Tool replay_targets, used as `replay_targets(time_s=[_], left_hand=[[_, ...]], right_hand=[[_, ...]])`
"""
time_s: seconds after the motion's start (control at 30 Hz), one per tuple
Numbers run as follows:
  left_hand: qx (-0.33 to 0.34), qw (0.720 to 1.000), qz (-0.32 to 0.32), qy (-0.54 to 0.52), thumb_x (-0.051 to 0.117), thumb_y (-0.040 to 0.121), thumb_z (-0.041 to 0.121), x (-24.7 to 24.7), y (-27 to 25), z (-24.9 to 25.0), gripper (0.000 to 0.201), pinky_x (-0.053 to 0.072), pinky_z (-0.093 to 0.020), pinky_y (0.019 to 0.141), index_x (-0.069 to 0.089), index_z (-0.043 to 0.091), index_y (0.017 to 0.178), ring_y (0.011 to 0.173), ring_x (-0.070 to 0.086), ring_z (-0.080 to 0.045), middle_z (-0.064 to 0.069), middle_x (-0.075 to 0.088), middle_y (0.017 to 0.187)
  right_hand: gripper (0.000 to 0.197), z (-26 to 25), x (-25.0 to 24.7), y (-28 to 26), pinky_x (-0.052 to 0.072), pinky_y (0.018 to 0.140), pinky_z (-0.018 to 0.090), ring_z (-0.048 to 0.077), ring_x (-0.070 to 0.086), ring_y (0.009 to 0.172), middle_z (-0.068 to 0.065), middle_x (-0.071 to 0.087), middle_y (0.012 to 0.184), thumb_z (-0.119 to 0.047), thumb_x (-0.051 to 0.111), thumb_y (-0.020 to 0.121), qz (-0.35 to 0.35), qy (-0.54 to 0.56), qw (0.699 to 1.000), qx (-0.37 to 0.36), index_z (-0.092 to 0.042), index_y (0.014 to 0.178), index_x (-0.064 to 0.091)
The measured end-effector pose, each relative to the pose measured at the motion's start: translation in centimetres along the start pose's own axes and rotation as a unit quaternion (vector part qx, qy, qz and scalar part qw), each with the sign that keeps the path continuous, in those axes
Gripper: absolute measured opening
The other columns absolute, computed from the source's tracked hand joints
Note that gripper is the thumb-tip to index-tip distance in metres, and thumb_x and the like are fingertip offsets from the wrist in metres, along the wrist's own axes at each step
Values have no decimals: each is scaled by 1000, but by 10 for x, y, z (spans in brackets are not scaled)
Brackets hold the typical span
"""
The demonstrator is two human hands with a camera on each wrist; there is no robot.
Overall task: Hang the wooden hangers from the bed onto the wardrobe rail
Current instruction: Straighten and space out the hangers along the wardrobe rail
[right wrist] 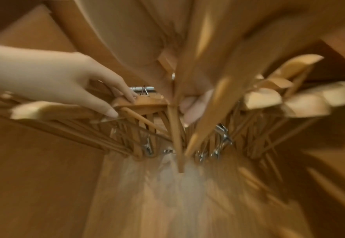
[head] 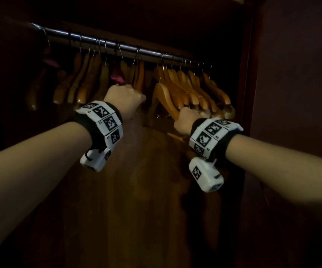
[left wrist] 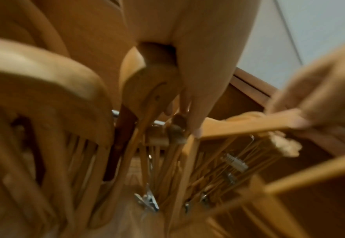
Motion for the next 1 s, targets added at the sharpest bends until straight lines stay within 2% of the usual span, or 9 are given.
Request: replay_targets(time_s=[0.1, 0.2, 0.3, 0.4, 0.6, 0.73, 0.8, 0.93, 1.0], left_hand=[[4, 1000, 4, 1, 50, 92, 20, -3, -2, -1, 24, 44, -42, 86, 54, 21, 115, 110, 53, -24, -1, 60, 118], [7, 1000, 10, -4, 45, 93, 14, -4, -2, -1, 24, 44, -42, 86, 55, 20, 114, 110, 54, -24, -1, 60, 118], [12, 1000, 22, -1, 42, 93, 15, -3, -2, -5, 30, 44, -41, 88, 54, 20, 120, 113, 53, -23, 0, 58, 123], [15, 999, 36, -6, 42, 93, 17, -4, -3, -6, 30, 44, -40, 87, 56, 21, 119, 111, 54, -22, 0, 60, 120], [12, 999, 42, -28, 49, 92, 20, -4, -1, 3, 25, 44, -43, 88, 56, 21, 116, 108, 56, -24, -2, 62, 115], [7, 998, 36, -47, 46, 93, 18, -3, 0, 4, 28, 43, -45, 92, 56, 21, 118, 110, 55, -25, -3, 60, 118], [12, 998, 41, -47, 48, 92, 18, -4, 0, 3, 28, 43, -44, 92, 56, 22, 119, 110, 55, -25, -2, 59, 119], [15, 998, 40, -48, 49, 92, 18, -3, -3, -2, 27, 42, -44, 93, 57, 22, 118, 113, 54, -24, 0, 57, 126], [18, 998, 46, -49, 47, 93, 14, -4, -4, -3, 28, 42, -44, 93, 56, 21, 118, 114, 54, -24, -1, 57, 125]], right_hand=[[27, -18, -4, 8, 47, 77, 33, 31, 59, 102, 14, 59, 115, -17, 50, 94, 15, -16, 1000, -7, -2, 116, 54], [21, -38, -5, 16, 50, 76, 30, 27, 61, 98, 12, 61, 110, -16, 52, 93, 15, -10, 1000, -15, -3, 110, 56], [10, -49, -7, 21, 54, 83, 36, 29, 65, 94, 13, 64, 105, -15, 51, 93, 3, -6, 1000, -17, -6, 96, 54], [12, -47, -12, 24, 53, 88, 39, 30, 63, 100, 15, 65, 107, -18, 54, 91, 12, -3, 1000, -12, -7, 86, 52], [14, -36, -30, 27, 56, 84, 37, 28, 67, 92, 15, 68, 101, -14, 55, 91, 42, 31, 999, 15, -1, 88, 60], [31, -32, -35, 23, 53, 88, 46, 35, 64, 102, 23, 64, 114, -24, 50, 93, 52, 57, 997, 25, 1, 111, 58], [30, -32, -31, 22, 54, 87, 47, 36, 66, 97, 23, 67, 106, -20, 50, 93, 43, 50, 997, 31, 2, 113, 57], [52, -42, -39, 37, 43, 100, 51, 34, 55, 119, 13, 59, 126, -40, 51, 85, 82, 49, 995, 12, -12, 128, 51], [44, -51, -46, 40, 49, 94, 47, 33, 61, 109, 15, 62, 119, -27, 55, 85, 92, 28, 995, 9, -9, 125, 55]])
Point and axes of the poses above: each hand's wrist, its own y-axis towards the middle knuckle, its own x-axis out of the palm, z = x × y, the point moved 10 cm from there along y, towards the middle knuckle
